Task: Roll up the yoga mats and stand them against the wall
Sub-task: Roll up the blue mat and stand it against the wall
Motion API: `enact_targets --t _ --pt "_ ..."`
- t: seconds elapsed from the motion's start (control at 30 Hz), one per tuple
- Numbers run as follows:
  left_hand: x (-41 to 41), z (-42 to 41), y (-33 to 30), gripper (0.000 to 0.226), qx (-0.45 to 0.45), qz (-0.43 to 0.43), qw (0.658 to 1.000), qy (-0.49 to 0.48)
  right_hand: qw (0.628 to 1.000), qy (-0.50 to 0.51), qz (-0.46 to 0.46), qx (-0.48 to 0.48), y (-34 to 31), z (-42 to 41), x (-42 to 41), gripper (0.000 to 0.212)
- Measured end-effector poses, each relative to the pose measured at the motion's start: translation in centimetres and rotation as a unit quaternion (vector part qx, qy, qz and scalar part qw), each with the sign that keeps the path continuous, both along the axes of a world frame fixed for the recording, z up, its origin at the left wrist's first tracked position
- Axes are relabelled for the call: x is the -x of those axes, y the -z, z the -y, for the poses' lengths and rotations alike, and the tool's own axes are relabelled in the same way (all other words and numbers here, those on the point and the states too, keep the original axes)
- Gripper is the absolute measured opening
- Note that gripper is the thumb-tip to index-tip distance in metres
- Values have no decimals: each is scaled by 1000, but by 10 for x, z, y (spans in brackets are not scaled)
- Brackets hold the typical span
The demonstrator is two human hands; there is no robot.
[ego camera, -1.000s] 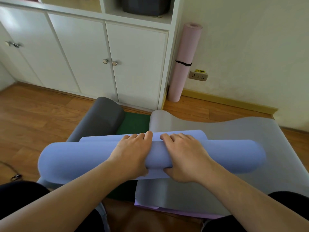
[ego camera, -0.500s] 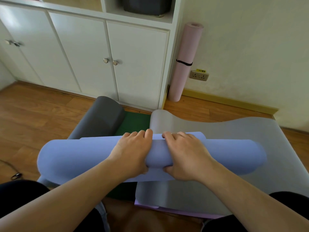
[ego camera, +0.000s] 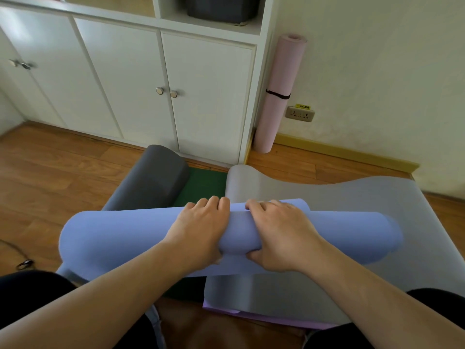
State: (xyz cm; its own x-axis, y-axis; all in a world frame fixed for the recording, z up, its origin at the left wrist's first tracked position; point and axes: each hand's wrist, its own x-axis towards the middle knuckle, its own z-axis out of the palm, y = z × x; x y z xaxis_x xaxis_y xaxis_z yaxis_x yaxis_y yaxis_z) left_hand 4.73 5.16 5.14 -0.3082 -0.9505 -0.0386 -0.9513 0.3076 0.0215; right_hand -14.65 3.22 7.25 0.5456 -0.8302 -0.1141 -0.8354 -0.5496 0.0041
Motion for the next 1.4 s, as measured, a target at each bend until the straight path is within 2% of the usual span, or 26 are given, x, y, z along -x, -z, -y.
enact_targets --t 0.1,0.23,0.3,0.37,0.43,0.57,0.63,0.7,0.83,0.93,1.1,1.2,1.27,1.33,1.4 --pt "-3 2 -7 62 -25 -57 998 -20 1000 -6 -16 20 3 -2 2 89" --pt "-7 0 -6 69 -41 -63 997 -13 999 -7 5 37 6 1 2 63" --pt "-8 -2 -2 86 -31 -20 999 2 999 -1 15 33 3 3 2 55" --pt "-5 -2 3 91 -1 18 1000 3 999 3 22 24 1 3 3 55" --pt "-3 0 3 83 18 15 1000 4 1000 -1 20 19 -1 1 3 63" --pt "-4 2 -4 69 -5 -58 998 -11 1000 0 -7 25 -3 -2 2 96" --pt "-5 2 -6 67 -9 -70 997 -13 1000 2 -4 31 -1 -2 1 90" --pt "-5 0 -6 68 -6 -61 998 -4 999 -2 13 41 1 -1 1 75" --pt "-7 -2 1 89 21 12 1000 15 999 1 37 37 -2 2 5 58" --pt "-3 0 2 87 34 21 999 18 999 3 37 22 -3 2 5 62" --pt "-4 3 -3 76 1 -39 999 0 1000 -1 -7 19 -2 0 5 91" --pt "-6 2 -1 72 -10 -51 999 -1 1000 -3 6 27 3 2 4 73" --pt "-8 1 1 83 -11 -32 999 8 999 -3 22 28 1 4 4 62" --pt "-8 1 4 95 -7 -2 1000 12 999 -3 38 17 -1 5 4 58" --pt "-6 1 5 91 10 9 1000 16 999 0 38 -2 -2 5 4 62"
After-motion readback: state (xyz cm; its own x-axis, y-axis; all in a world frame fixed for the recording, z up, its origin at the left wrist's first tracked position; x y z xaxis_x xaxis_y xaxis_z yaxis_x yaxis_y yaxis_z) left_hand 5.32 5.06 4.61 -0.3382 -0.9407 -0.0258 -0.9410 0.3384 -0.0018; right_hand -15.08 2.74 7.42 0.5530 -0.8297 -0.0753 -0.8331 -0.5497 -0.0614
